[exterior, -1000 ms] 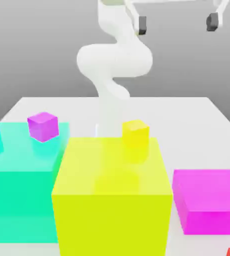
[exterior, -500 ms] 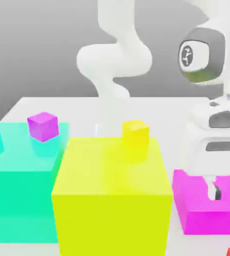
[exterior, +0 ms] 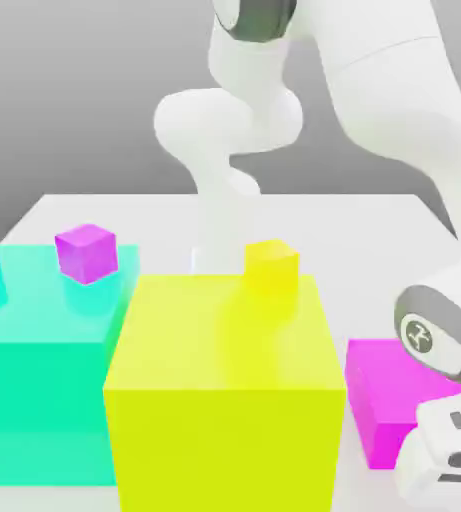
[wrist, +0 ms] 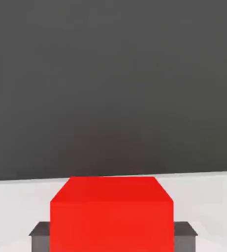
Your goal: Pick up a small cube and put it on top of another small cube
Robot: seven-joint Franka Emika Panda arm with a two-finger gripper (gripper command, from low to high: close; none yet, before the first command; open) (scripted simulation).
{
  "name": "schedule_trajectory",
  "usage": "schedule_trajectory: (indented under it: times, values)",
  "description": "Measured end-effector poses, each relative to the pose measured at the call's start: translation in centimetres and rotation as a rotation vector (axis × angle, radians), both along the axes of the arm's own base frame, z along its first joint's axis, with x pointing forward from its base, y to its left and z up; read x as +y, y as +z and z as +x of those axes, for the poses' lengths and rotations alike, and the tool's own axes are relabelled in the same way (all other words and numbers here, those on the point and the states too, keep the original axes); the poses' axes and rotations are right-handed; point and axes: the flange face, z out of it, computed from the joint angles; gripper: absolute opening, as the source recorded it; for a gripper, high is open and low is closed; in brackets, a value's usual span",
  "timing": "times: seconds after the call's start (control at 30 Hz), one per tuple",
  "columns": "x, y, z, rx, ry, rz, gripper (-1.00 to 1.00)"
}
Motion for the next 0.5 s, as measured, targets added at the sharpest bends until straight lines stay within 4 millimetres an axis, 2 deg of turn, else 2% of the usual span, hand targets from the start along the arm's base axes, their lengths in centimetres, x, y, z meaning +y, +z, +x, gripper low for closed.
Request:
schedule_trajectory:
  times: [0.03, 0.07, 0.2, 0.5]
  values:
    - [0.0, -0.7, 0.0, 0.0, 0.001, 0.0, -1.0]
    - [0.0, -0.2, 0.0, 0.0, 0.001, 0.0, -1.0]
    - [-0.1, 5.1, -0.1, 0.0, 0.003, -0.001, -1.0]
    - [-6.5, 15.9, -2.1, -0.009, 0.083, -0.037, -1.0]
